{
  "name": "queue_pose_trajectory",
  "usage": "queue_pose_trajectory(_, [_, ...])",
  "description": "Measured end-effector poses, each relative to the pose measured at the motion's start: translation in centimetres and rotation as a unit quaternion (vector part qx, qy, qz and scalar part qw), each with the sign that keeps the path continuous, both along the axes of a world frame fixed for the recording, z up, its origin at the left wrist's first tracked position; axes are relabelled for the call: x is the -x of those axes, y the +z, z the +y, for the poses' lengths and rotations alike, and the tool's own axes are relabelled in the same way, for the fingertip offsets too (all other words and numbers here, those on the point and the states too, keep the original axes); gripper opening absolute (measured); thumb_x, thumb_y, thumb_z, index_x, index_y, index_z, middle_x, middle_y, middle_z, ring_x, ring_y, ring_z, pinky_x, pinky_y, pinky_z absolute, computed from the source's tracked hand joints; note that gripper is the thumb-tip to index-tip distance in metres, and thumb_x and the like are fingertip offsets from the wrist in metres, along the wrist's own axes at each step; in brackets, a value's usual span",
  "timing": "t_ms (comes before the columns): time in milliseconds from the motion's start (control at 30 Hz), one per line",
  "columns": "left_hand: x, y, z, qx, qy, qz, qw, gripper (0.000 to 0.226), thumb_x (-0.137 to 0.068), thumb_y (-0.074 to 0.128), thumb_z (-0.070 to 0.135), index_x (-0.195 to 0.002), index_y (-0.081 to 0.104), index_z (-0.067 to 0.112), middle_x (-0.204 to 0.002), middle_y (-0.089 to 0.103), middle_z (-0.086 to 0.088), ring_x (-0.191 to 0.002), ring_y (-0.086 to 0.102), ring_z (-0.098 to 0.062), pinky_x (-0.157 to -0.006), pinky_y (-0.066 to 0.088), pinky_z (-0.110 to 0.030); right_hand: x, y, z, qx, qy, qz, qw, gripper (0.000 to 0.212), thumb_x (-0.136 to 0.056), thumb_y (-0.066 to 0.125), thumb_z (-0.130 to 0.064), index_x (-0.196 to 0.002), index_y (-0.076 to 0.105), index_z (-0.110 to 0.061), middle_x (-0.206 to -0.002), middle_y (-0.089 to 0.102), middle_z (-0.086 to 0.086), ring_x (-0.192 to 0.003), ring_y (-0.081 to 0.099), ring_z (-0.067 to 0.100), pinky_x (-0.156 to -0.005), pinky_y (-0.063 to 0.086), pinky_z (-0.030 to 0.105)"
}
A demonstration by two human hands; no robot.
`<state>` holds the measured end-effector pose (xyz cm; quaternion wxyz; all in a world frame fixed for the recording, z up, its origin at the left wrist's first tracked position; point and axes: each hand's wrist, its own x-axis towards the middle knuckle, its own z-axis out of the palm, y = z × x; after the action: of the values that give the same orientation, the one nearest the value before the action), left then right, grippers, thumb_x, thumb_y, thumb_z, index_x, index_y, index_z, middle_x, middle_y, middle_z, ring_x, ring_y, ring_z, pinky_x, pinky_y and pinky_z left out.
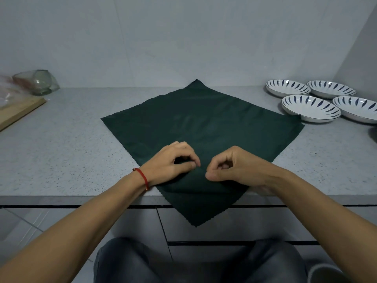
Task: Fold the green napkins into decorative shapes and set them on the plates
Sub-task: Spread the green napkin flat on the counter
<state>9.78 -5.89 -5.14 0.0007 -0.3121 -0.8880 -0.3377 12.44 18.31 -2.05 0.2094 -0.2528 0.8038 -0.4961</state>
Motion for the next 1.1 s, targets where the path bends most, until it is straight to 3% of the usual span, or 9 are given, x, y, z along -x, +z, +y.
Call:
queue_pose_trajectory(133, [0.1, 2.2, -0.4, -0.125, 0.047, -0.228, 0.964, 0.047, -0.097, 0.05, 0.055, -0.1, 0.075, 0.015, -0.105, 0.074, 0.004, -0.101, 0.068, -0.012, -0.099, 0.048, -0.034, 3.0, -0.5, -0.3, -0.015, -0.098, 0.037, 0.994, 0.025, -0.097, 0.067, -0.031, -0.078, 0.065, -0.014, -0.059, 0.05, -0.004, -0.056, 0.041, 0.009, -0.059, 0.036, 0.026])
queue_pose_trajectory(233, [2.8, 3.6, -0.3, -0.051, 0.018, -0.155, 0.986, 0.024, -0.094, 0.067, 0.038, -0.108, 0.074, 0.021, -0.108, 0.075, 0.007, -0.103, 0.07, -0.012, -0.096, 0.054, -0.038, 6.8, 0.3, -0.9, -0.048, -0.171, 0.113, 0.978, 0.026, -0.098, 0.064, -0.035, -0.079, 0.064, -0.018, -0.054, 0.053, -0.015, -0.051, 0.046, -0.001, -0.059, 0.037, 0.019])
queue_pose_trajectory(333, [8.2, 5.4, 0.4, -0.01, 0.124, -0.106, 0.987, 0.012, -0.089, 0.072, 0.033, -0.099, 0.076, 0.027, -0.095, 0.076, 0.016, -0.092, 0.071, -0.003, -0.091, 0.056, -0.033, 11.4, 2.5, -1.6, -0.061, -0.215, 0.165, 0.961, 0.027, -0.097, 0.063, -0.041, -0.083, 0.067, -0.018, -0.06, 0.06, -0.016, -0.057, 0.054, -0.004, -0.059, 0.038, 0.014])
queue_pose_trajectory(467, [16.1, 6.7, 1.3, 0.085, 0.199, -0.091, 0.972, 0.011, -0.087, 0.073, 0.035, -0.09, 0.076, 0.025, -0.088, 0.075, 0.008, -0.088, 0.07, -0.011, -0.082, 0.056, -0.028, 18.2, 3.8, -0.5, -0.112, -0.216, 0.084, 0.966, 0.028, -0.088, 0.072, -0.049, -0.088, 0.073, -0.021, -0.071, 0.068, -0.014, -0.07, 0.064, 0.003, -0.066, 0.044, 0.021])
queue_pose_trajectory(567, [21.8, 6.2, 1.9, 0.092, 0.221, -0.084, 0.967, 0.016, -0.086, 0.075, 0.035, -0.096, 0.076, 0.023, -0.093, 0.074, 0.005, -0.093, 0.069, -0.016, -0.089, 0.056, -0.035, 23.4, 3.3, 0.2, -0.151, -0.232, 0.091, 0.957, 0.017, -0.087, 0.078, -0.031, -0.094, 0.072, -0.018, -0.075, 0.068, -0.009, -0.074, 0.063, 0.007, -0.07, 0.045, 0.022])
queue_pose_trajectory(700, [29.1, 5.4, 1.8, 0.073, 0.298, -0.094, 0.947, 0.038, -0.083, 0.078, 0.037, -0.112, 0.067, 0.014, -0.112, 0.067, -0.002, -0.108, 0.064, -0.027, -0.095, 0.051, -0.034, 31.0, 1.9, -0.3, -0.161, -0.294, 0.139, 0.932, 0.012, -0.09, 0.074, -0.029, -0.084, 0.068, -0.02, -0.078, 0.065, -0.004, -0.081, 0.062, 0.015, -0.072, 0.046, 0.026])
queue_pose_trajectory(833, [35.0, 4.9, 1.1, 0.054, 0.351, -0.101, 0.929, 0.011, -0.083, 0.073, 0.018, -0.091, 0.065, 0.021, -0.106, 0.068, -0.004, -0.095, 0.064, -0.024, -0.083, 0.049, -0.026, 37.2, 0.6, -1.1, -0.194, -0.346, 0.18, 0.9, 0.026, -0.091, 0.066, -0.028, -0.069, 0.055, -0.019, -0.081, 0.066, 0.003, -0.085, 0.064, 0.029, -0.074, 0.054, 0.038])
queue_pose_trajectory(967, [38.8, 3.8, 2.2, 0.059, 0.374, -0.042, 0.925, 0.013, -0.087, 0.065, 0.018, -0.1, 0.069, 0.018, -0.106, 0.066, -0.006, -0.095, 0.065, -0.03, -0.082, 0.053, -0.033, 41.1, -0.3, -1.7, -0.23, -0.377, 0.21, 0.872, 0.012, -0.094, 0.06, -0.027, -0.094, 0.065, -0.015, -0.096, 0.066, 0.005, -0.092, 0.062, 0.032, -0.071, 0.048, 0.035])
queue_pose_trajectory(1100, [40.5, 1.4, 2.9, 0.06, 0.396, -0.022, 0.916, 0.018, -0.09, 0.065, 0.026, -0.107, 0.064, 0.02, -0.111, 0.066, -0.004, -0.105, 0.062, -0.029, -0.091, 0.05, -0.037, 43.1, -2.1, -1.7, -0.29, -0.389, 0.227, 0.845, 0.015, -0.096, 0.056, -0.023, -0.098, 0.063, -0.009, -0.096, 0.066, 0.007, -0.086, 0.06, 0.032, -0.07, 0.048, 0.035])
